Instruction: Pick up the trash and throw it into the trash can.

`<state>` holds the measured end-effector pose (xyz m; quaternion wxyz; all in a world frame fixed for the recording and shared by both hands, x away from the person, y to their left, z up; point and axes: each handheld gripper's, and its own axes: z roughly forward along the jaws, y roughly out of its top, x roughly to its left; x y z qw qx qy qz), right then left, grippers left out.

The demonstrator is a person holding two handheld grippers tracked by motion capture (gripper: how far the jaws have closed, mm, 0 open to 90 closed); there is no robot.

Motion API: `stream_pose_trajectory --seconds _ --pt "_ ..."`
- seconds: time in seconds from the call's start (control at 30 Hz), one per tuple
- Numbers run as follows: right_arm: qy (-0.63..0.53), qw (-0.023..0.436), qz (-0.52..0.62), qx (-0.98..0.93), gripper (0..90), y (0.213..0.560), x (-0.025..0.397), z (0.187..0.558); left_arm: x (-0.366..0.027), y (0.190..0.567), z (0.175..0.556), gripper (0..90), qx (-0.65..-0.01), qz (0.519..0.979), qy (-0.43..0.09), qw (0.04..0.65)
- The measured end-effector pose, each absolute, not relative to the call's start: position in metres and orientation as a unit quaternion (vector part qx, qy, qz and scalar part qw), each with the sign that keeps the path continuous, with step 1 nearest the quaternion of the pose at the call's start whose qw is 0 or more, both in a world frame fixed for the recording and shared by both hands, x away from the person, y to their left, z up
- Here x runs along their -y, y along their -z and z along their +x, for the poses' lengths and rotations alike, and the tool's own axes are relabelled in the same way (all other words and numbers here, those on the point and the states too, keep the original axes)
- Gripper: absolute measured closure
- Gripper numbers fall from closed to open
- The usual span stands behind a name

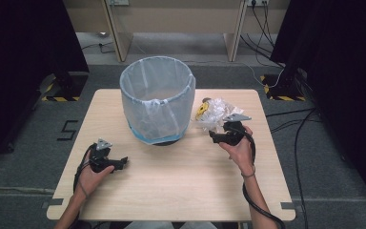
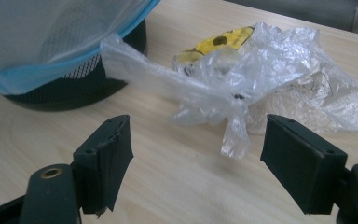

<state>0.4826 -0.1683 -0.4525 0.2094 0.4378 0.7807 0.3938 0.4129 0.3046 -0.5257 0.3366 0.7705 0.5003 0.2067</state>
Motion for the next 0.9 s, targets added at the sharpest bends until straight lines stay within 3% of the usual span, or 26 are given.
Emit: stream_pose_trajectory --seconds 0.4,0.9 --pt "-0.394 0.206 0.501 -0.742 25.8 0.452 0.173 0.523 -0.305 0.526 0.413 1.7 -0.5 0.771 -0.207 0.336" --pt "-0.388 0.201 0.535 -0.723 26.9 0.458 0.176 0.547 -0.305 0.525 0.413 1.7 -0.5 0.772 -0.206 0.335"
